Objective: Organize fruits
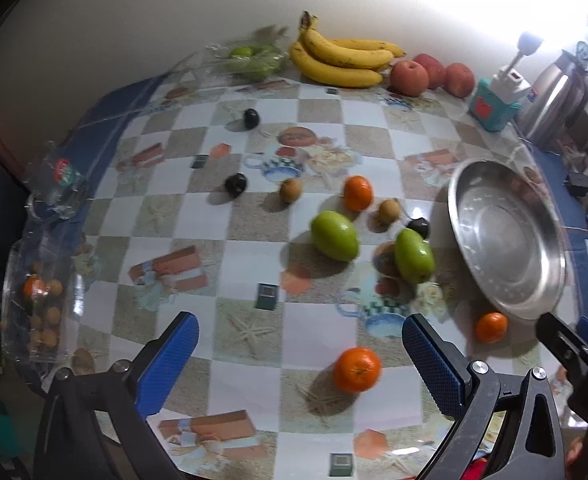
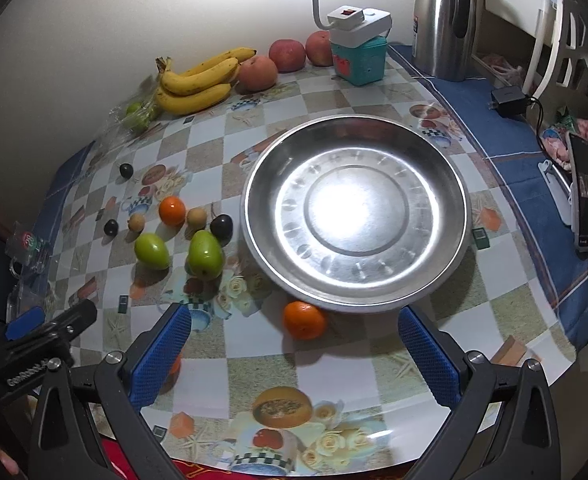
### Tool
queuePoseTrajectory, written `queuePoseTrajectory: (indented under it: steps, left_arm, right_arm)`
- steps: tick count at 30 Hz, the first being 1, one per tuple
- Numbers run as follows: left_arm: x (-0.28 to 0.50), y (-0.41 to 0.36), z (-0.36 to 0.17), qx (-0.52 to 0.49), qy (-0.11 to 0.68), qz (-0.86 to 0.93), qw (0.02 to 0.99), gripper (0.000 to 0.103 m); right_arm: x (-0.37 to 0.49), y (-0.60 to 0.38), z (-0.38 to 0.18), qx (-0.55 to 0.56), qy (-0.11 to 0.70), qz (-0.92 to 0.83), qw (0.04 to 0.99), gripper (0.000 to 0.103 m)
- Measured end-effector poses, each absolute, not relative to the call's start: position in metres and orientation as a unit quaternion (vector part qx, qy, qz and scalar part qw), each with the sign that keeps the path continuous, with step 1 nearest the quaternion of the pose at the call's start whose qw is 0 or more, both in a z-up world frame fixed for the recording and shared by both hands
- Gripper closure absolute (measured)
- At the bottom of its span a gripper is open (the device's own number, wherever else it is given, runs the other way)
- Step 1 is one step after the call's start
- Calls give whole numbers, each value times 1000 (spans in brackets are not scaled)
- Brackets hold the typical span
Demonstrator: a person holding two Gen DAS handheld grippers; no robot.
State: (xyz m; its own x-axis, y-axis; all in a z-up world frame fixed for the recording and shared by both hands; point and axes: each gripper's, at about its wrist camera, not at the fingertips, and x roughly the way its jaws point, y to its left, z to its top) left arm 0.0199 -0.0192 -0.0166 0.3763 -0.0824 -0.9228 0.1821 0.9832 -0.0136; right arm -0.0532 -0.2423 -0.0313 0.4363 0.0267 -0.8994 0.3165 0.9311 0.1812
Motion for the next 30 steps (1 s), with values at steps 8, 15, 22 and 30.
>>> queuePoseTrajectory:
  steps: [8, 15, 22, 30]
  left_arm:
    - [22, -40, -40, 31, 619, -129, 774, 0]
    - [22, -51, -65, 40, 650, -133, 747, 0]
    - [25, -55, -91, 38, 680, -110, 724, 0]
    - [28, -62, -108, 40, 690, -95, 716, 0]
  right_arm:
    - [-51, -253, -57, 191, 568, -88, 796, 0]
    - [-45, -252, -80, 208, 593, -88, 772, 6]
    - [-37, -250, -93, 217, 614, -94, 753, 7]
    - [-22, -242, -109, 225, 628, -94, 739, 22]
